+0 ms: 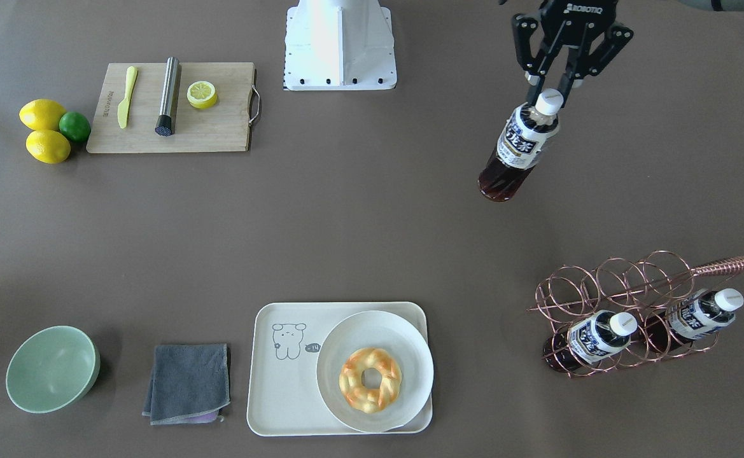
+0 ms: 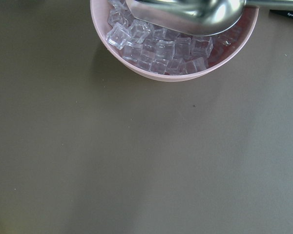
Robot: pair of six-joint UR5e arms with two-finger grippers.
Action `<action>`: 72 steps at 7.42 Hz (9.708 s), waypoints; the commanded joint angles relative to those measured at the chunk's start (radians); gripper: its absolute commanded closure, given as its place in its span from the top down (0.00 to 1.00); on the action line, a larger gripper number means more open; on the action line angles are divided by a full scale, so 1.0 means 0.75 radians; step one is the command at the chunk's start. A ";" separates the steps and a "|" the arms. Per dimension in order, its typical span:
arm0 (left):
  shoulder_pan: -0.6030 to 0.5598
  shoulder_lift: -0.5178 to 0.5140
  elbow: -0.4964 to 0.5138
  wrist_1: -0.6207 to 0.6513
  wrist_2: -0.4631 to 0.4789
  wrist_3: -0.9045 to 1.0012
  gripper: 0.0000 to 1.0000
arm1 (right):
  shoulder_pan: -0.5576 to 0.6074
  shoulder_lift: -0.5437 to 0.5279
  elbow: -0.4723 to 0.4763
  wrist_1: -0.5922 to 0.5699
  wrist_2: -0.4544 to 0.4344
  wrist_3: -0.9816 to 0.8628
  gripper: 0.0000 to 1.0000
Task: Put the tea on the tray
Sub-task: 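Carry the bottle with the left gripper and set it down near the tray, then open the left gripper and withdraw it while the right arm reaches toward the bottle, then lower the right gripper onto the bottle and grasp it, then lift the bottle with the right gripper and move it onto the tray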
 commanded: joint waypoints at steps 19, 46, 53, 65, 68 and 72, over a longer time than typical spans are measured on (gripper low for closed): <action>0.519 -0.367 0.635 -0.330 0.369 -0.169 0.00 | 0.000 0.014 -0.003 -0.004 0.012 0.004 0.99; -0.409 0.510 0.342 -0.539 -0.414 0.824 0.90 | -1.458 1.343 0.415 -0.844 -0.995 1.896 0.96; -0.420 0.547 0.334 -0.541 -0.412 0.819 0.93 | -1.489 1.503 0.112 -0.794 -1.029 1.882 0.87; -0.420 0.629 0.330 -0.647 -0.414 0.810 0.94 | -1.458 1.468 0.093 -0.736 -1.019 1.859 0.29; -0.420 0.678 0.332 -0.714 -0.416 0.812 0.94 | -1.361 1.479 0.150 -0.749 -0.942 1.855 0.00; -0.662 0.884 0.291 -0.853 -0.661 0.817 0.94 | -1.044 1.481 0.055 -0.724 -0.778 1.678 0.00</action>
